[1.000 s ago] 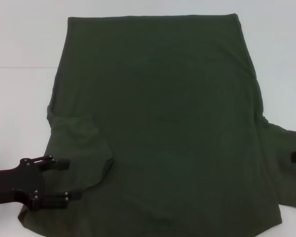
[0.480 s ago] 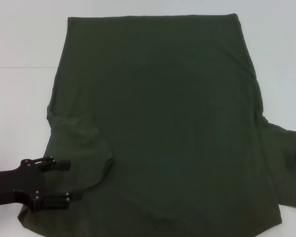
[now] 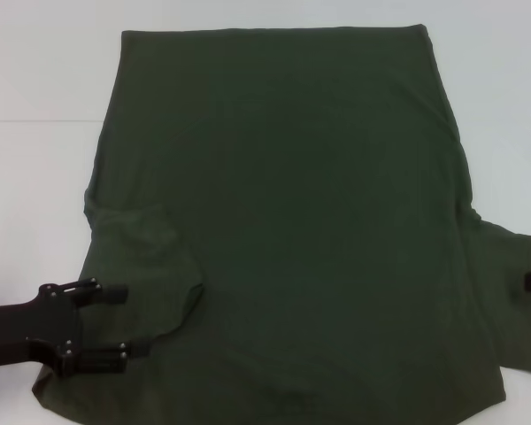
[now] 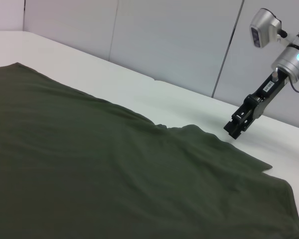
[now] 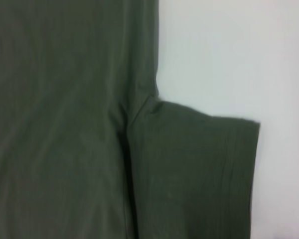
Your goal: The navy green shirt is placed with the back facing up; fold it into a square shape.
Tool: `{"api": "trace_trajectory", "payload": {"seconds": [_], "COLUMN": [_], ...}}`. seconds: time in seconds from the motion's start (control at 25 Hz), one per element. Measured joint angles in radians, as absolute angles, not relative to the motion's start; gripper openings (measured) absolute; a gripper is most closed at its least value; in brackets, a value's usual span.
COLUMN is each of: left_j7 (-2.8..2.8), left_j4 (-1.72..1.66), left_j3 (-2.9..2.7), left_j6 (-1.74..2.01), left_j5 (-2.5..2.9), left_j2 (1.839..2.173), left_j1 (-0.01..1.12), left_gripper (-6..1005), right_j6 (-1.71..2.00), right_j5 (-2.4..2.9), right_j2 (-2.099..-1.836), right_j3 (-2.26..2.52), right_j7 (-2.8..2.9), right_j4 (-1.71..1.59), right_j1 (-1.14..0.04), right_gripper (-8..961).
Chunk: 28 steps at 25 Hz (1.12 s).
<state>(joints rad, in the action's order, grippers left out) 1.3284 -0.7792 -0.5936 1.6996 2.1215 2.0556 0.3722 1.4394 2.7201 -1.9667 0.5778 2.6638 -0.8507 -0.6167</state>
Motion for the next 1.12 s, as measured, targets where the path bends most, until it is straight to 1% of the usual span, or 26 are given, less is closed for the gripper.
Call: {"api": "trace_trajectory", "payload": {"seconds": [0.24,1.12], "left_j7": [1.328,1.332], "left_j4": [-0.779,-0.778], "left_j3": [-0.594,-0.594], "left_j6": [1.697,1.697], "left_j5": [2.121,2.123], "left_j2": [2.056,2.057], "left_j1": [0.376,0.370], "left_gripper": [888,887], "right_j6": [1.421,1.398], "right_j5": [2.717,2.719], "right_j2": [-1.964,-1.970], "right_j3": [0.584,0.597], "right_j7": [2.661,2.651], "right_j4": [-0.825,-0.781], "right_j1": [-0.619,-0.652], "right_gripper": [862,858]}}
